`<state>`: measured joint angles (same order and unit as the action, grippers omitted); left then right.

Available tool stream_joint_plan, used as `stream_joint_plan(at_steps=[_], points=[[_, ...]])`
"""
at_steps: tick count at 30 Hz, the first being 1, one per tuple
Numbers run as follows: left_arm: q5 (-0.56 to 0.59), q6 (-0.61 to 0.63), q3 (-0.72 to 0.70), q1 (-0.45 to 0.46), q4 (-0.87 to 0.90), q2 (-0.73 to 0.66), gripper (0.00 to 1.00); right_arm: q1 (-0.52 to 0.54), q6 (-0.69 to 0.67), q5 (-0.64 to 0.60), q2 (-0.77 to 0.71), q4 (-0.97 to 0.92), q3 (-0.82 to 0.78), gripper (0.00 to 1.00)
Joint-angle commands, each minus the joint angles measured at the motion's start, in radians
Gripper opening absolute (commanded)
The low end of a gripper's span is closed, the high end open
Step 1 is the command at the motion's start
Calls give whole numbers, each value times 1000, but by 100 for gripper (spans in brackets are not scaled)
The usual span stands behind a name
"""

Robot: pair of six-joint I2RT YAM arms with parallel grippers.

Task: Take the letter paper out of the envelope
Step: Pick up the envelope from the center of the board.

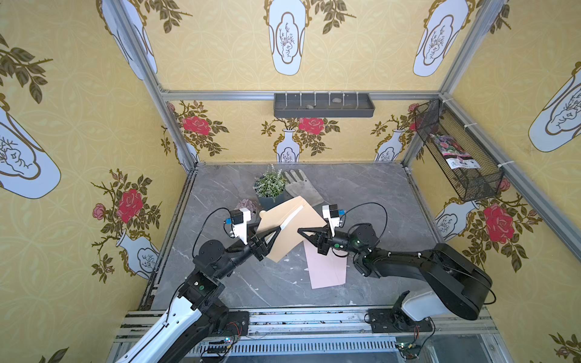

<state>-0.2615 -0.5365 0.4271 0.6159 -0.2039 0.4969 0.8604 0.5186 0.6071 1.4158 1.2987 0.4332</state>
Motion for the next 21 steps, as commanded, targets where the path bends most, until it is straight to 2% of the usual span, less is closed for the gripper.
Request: stream_joint_plan(at_steps=[1, 4, 9, 12, 14, 18, 21], points=[[79, 62, 16, 1, 78, -44, 72, 14, -65, -51, -85, -153, -11, 0], [139, 96, 30, 0, 135, -79, 73, 38, -132, -109, -185, -340, -4, 0], [148, 101, 59, 0, 178, -45, 64, 44, -158, -153, -330, -570, 18, 0], [78, 118, 59, 1, 144, -15, 62, 45, -188, -128, -378, -802, 102, 0], [-7, 155, 63, 1, 115, 26, 61, 48, -198, -112, -390, -921, 148, 0], [-187, 199, 82, 1, 58, 125, 57, 51, -213, -109, -403, -1020, 170, 0], [-242, 201, 59, 1, -11, 147, 51, 49, -219, -101, -390, -1060, 181, 0]])
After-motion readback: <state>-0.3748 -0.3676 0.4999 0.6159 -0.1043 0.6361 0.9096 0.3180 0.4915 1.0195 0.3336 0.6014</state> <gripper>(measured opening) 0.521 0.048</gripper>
